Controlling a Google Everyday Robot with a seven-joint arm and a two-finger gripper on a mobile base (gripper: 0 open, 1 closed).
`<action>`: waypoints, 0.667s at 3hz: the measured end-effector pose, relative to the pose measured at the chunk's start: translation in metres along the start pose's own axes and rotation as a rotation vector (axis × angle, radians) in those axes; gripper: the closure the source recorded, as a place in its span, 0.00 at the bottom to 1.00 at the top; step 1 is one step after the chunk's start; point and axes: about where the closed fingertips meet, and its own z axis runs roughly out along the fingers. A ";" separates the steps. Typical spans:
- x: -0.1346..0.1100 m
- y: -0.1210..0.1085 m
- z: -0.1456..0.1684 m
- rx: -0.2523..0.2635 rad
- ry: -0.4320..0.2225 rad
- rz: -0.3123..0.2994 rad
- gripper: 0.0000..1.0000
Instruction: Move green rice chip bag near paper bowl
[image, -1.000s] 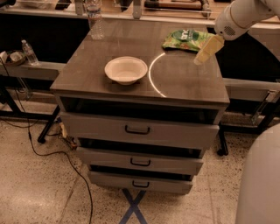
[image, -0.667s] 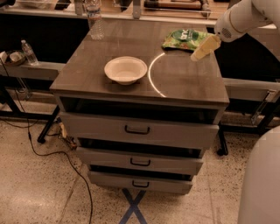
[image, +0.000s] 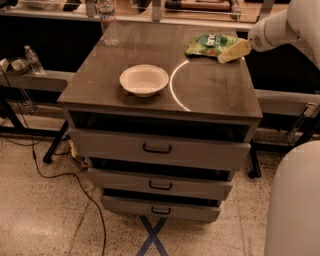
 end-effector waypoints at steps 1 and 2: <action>0.009 -0.016 0.022 0.036 -0.034 0.077 0.00; 0.019 -0.028 0.040 0.065 -0.049 0.138 0.00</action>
Offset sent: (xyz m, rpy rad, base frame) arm 0.0659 -0.0399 -0.0428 0.1659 -0.0482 -0.1951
